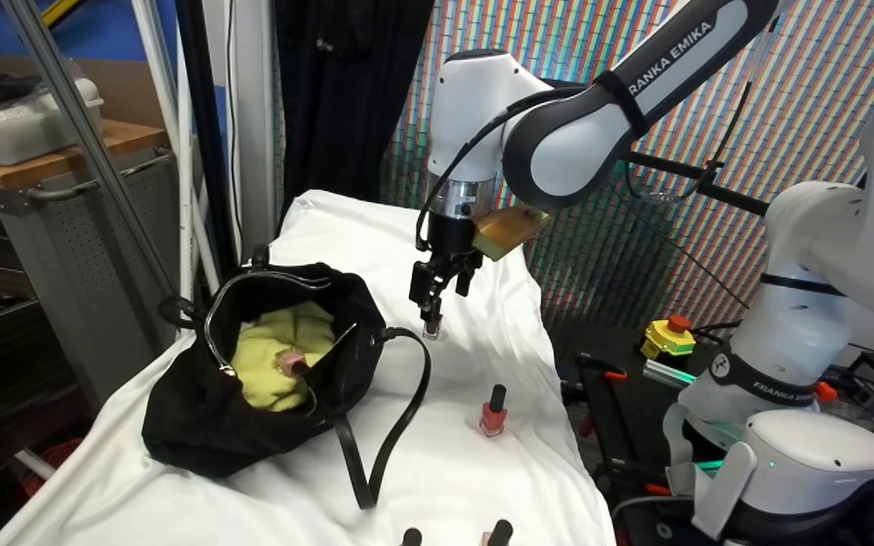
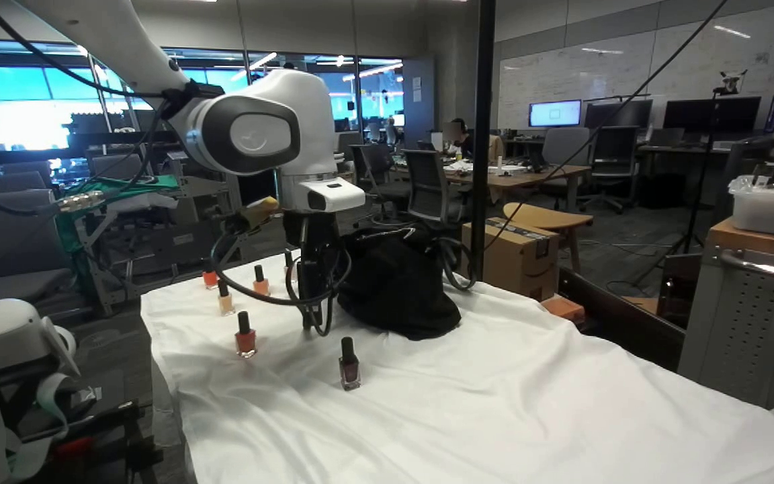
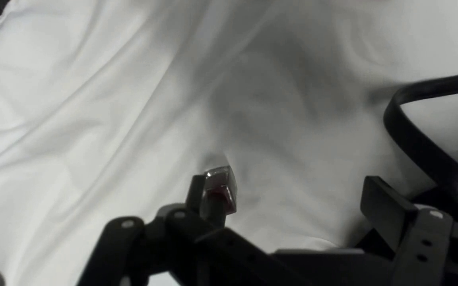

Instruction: Put the nail polish bottles in the bag

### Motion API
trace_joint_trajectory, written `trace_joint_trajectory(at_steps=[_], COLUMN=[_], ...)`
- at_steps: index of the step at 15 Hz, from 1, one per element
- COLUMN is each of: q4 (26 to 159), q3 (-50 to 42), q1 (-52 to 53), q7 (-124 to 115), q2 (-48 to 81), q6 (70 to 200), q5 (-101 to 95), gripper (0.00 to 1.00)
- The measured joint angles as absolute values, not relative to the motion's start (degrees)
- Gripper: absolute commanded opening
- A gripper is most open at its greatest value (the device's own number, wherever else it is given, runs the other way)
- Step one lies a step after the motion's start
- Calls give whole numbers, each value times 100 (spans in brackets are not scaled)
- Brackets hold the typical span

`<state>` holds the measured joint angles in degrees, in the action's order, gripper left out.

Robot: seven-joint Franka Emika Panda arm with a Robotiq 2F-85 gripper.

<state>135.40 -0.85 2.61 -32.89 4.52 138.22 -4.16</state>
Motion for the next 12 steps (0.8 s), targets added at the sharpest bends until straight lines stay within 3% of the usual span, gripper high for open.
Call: trace_joint_trajectory(at_steps=[12], q4=[13780], q3=[-284], q1=[41], q7=[-2431], q2=[781], q6=[14666], q5=[-861], gripper=[100])
